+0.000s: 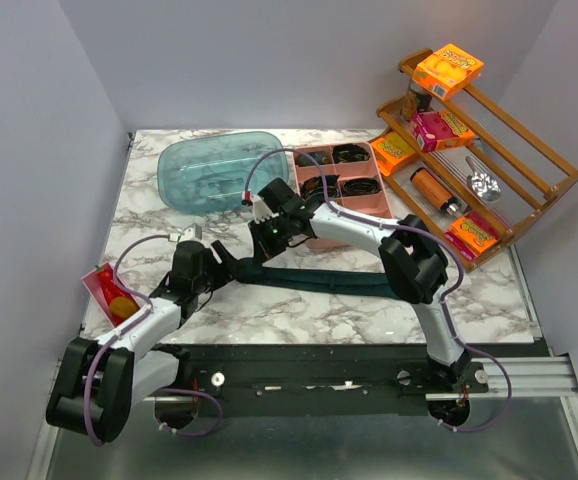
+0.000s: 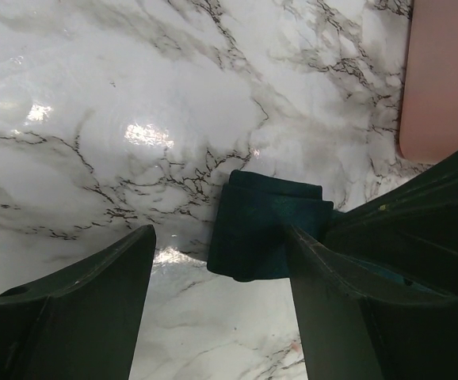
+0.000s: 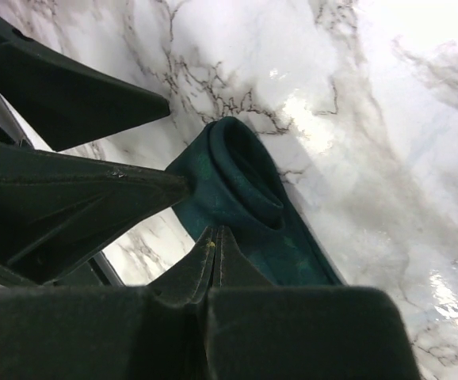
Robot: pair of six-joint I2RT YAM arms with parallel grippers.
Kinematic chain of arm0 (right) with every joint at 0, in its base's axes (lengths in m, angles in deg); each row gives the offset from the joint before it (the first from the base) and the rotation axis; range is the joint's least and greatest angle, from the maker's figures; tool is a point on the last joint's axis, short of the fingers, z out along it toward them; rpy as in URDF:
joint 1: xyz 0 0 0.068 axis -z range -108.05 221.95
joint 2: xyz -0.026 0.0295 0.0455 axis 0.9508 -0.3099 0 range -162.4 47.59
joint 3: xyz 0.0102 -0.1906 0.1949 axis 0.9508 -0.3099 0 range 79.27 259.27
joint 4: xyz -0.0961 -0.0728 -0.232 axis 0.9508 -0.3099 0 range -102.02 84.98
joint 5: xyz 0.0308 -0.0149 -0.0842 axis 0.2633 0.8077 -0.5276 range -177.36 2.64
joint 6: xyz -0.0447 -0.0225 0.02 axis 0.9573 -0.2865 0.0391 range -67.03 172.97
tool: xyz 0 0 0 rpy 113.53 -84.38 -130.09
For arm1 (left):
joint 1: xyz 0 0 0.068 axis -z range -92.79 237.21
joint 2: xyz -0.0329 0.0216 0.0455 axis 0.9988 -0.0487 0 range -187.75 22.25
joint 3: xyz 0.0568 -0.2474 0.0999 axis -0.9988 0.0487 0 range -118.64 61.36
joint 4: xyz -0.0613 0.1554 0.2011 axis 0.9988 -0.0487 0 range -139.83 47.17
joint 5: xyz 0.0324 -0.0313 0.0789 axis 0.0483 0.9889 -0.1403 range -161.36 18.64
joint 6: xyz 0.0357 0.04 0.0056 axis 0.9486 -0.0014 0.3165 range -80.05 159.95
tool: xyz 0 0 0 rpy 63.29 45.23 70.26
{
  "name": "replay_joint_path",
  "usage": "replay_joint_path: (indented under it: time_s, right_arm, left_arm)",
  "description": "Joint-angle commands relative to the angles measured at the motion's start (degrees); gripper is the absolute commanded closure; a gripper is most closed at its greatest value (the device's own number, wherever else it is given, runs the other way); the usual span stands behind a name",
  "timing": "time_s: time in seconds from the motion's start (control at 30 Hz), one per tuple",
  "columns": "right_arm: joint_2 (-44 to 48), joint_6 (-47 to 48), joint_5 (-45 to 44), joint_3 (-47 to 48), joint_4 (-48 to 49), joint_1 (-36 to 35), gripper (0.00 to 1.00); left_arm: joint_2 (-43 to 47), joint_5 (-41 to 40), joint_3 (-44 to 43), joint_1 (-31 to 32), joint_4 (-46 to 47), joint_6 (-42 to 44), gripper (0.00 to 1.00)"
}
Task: Roll the ties
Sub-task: Roll the tie at the center of the board.
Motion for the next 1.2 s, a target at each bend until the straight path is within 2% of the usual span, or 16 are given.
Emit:
replay_joint_path:
  time_s: [0.0,0.2,0.7,0.8,1.0,1.03,1.17]
  right_arm:
    - [-1.3,0.46,-2.84,-0.39,0.02,0.08,0.96]
    - [-1.04,0.72,-4.33,-3.47,0.02,0.08,0.96]
    - [-1.48,0.11,-5.91,-5.58,0.02,0.17,0.96]
    - [-1.57,0.11,-5.56,-5.58,0.11,0.17,0.96]
    - [-1.57,0.19,-4.86,-5.14,0.19,0.17,0.96]
    - [-1.57,0.54,-4.42,-4.97,0.11,0.09,0.96]
    - [-1.48,0.46,-2.75,-4.27,0.19,0.17,0.96]
  left_arm:
    - [-1.19,3.96,1.06,-0.68,5.04,-0.01,0.24]
    - [-3.91,5.46,2.64,-0.77,10.04,0.43,0.25]
    - [-12.87,13.98,4.67,-0.77,22.88,-0.18,0.37]
    - [-15.07,15.13,5.02,-0.77,25.42,-0.8,0.43]
    - [-16.92,14.96,4.5,-0.77,26.93,-0.8,0.64]
    - [-16.23,14.78,4.23,-0.77,25.71,-0.71,0.74]
    - [-13.15,12.68,2.39,-0.68,20.17,0.95,0.9]
